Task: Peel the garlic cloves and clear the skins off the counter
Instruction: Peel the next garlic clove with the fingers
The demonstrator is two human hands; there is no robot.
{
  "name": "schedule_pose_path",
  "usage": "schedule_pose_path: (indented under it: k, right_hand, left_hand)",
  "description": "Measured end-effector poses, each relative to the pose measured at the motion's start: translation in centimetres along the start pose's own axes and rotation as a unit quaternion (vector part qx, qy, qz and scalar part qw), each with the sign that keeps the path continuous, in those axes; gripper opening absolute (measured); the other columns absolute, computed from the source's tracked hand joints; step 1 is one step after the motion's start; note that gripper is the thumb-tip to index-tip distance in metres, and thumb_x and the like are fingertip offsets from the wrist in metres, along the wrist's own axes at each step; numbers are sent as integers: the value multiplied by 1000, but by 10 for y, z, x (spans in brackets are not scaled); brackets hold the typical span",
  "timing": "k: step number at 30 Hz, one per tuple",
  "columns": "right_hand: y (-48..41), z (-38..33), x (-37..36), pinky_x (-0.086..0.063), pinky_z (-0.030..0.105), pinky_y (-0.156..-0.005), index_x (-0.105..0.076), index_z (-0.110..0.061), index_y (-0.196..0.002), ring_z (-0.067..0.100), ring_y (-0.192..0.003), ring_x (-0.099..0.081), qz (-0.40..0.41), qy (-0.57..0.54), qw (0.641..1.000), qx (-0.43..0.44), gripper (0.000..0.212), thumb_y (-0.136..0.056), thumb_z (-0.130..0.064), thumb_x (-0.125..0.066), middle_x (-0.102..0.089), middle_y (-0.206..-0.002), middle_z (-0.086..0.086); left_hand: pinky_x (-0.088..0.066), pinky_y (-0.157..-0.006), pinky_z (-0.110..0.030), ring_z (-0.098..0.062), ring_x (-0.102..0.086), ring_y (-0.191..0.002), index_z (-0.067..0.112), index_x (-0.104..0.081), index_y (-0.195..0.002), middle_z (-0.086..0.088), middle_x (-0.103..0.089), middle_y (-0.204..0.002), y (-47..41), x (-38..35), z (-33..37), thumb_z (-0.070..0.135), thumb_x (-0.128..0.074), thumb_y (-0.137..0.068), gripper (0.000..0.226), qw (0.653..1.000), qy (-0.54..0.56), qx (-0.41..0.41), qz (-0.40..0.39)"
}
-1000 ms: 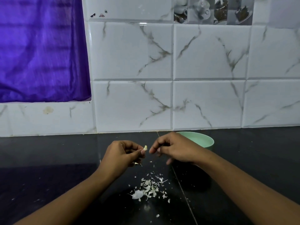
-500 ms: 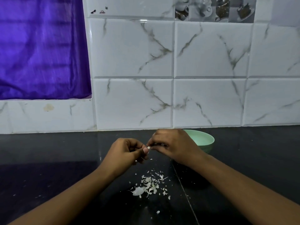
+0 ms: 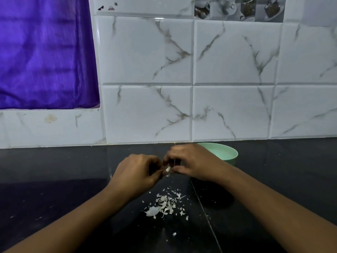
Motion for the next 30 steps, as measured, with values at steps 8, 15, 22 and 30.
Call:
schedule_pose_path:
  k: [8, 15, 22, 30]
  right_hand:
    - [4, -13, 13, -44, 27, -50, -69, -21, -88, 16, -66, -63, 82, 57, 994, 54, 22, -80, -35, -56, -64, -77, -5]
    - [3, -20, 11, -35, 21, -44, -66, -20, -83, 15, -60, -60, 80, 88, 988, 94, 16, -81, -32, -54, -60, -74, -5]
    - [4, -21, 12, -30, 18, -46, -64, -17, -76, 14, -56, -58, 88, 82, 989, 86, 8, -72, -23, -63, -58, -67, -5]
    - [3, -4, 11, -42, 27, -58, -66, -16, -83, 14, -69, -60, 52, 28, 998, 23, 7, -79, -21, -69, -64, -79, -3]
  left_hand:
    - [-55, -69, -32, 2, -65, -58, 27, -67, -69, 16, -70, -63, -1, -6, -6, 29, -69, -84, 16, 990, 130, 41, -31]
    - [-55, -72, -33, 0, -66, -60, 29, -64, -66, 15, -70, -64, 0, -6, -5, 30, -69, -85, 20, 990, 131, 38, -43]
    - [-53, -70, -33, 1, -63, -64, 37, -58, -63, 18, -67, -63, 0, 2, 2, 39, -65, -85, 23, 1000, 21, 15, -16]
    - [-54, -68, -25, -7, -68, -59, 23, -67, -71, 8, -72, -65, -1, -13, -11, 24, -70, -85, 14, 974, 210, 64, -49]
Point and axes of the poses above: each hand's wrist, its own y-axis away from the middle knuckle, its own x-axis out of the back of the hand, z = x × y, the point moved 10 cm from there along -y, towards the middle knuckle
